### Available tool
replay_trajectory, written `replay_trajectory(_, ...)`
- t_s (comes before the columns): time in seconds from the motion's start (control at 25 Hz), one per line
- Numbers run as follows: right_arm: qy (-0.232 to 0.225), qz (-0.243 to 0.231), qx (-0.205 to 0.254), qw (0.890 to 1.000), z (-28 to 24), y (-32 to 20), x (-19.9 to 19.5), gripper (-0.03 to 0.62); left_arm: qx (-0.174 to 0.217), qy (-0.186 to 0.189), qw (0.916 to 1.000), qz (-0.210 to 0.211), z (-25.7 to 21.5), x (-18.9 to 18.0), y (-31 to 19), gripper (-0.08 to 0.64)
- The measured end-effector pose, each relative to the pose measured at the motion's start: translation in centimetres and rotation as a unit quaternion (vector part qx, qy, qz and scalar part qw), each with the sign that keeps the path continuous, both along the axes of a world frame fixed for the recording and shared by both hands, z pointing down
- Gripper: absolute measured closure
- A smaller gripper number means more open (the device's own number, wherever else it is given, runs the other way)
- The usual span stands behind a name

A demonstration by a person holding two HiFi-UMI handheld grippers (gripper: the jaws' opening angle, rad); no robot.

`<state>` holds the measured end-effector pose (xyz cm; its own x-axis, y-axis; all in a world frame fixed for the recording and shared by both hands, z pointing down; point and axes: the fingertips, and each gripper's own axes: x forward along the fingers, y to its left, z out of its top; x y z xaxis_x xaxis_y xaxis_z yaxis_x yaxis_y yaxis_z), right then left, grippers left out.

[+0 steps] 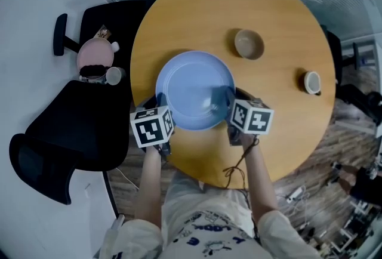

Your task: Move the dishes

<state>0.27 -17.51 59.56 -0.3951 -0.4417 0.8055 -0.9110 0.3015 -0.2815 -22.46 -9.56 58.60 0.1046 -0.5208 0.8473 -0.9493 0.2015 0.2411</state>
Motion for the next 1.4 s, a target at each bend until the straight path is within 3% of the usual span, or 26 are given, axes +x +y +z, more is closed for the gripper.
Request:
replay_trajectory(0.6, 0.031, -0.004, -0.008, 0.999, 2.5, -2.9, -2.1, 0.549, -0.022, -0.001, 0.9997, 0.012, 3.1, -2.3, -3.5, 0.512)
replay_trajectory(1.0, 0.044, -0.014, 0.02, 0.999, 2.1, -3.3, -2.3, 0.54, 0.014, -0.039, 0.9987, 0.029, 3.0, -2.2, -3.8, 0.508)
replay_trajectory(1.16, 0.046, -0.012, 0.04, 0.998, 1.1, -3.9, -2.2, 0.469, 0.026, -0.052, 0.9981, 0.019, 2.4, -2.8, -3.5, 0.502)
replay_trajectory(1.4, 0.035, 0.015, 0.06, 0.997, -0.3, -3.9, -0.5, 0.462, 0.041, -0.053, 0.9978, 0.003, 0.6, -3.5, -2.8, 0.489)
